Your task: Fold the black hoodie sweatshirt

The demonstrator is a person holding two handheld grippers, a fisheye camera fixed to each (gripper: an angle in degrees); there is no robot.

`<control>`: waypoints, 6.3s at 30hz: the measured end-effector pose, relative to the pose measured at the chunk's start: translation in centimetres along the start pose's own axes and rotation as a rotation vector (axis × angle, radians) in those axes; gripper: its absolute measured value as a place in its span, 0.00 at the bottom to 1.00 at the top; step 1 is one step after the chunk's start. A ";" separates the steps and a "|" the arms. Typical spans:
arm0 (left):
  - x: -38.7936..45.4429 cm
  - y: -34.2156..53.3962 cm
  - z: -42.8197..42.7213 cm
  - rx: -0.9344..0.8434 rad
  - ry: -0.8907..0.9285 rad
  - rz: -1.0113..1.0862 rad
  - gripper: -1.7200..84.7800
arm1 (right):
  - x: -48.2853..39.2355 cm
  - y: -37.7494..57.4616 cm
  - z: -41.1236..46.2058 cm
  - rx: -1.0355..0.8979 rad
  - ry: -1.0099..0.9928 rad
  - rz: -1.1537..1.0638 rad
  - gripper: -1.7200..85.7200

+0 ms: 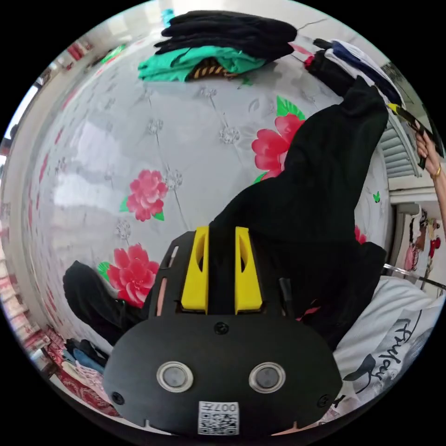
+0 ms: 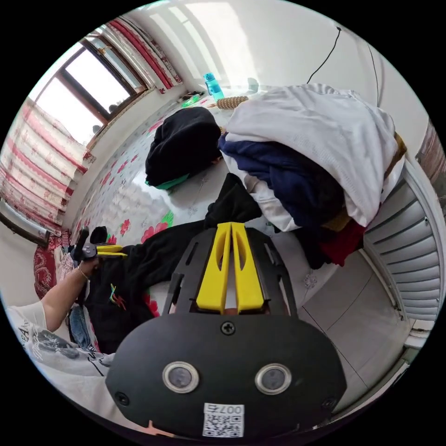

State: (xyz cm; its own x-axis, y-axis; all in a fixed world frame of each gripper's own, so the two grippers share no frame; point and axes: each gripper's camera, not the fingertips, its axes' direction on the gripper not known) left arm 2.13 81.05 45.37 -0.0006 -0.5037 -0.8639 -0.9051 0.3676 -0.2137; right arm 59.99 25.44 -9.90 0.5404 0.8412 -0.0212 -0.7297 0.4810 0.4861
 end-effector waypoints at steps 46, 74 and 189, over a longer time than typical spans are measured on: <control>-3.9 18.3 -4.4 0.272 0.185 -0.475 0.07 | 8.6 2.8 6.5 -0.004 -0.073 0.340 0.11; 2.7 49.2 -14.5 0.299 0.244 -0.982 0.01 | -8.4 1.1 -4.3 0.256 -0.306 -0.274 0.03; 0.6 48.2 -18.2 0.181 0.690 -0.563 0.07 | -54.6 39.1 16.7 -0.517 -0.277 -1.753 0.03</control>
State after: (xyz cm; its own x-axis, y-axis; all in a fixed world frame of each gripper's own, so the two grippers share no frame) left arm -49.24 84.22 42.89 0.1145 -0.9809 -0.1575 -0.7682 0.0131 -0.6400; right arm 8.97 -5.82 24.83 0.7344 -0.6787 0.0075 0.6637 0.7158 -0.2170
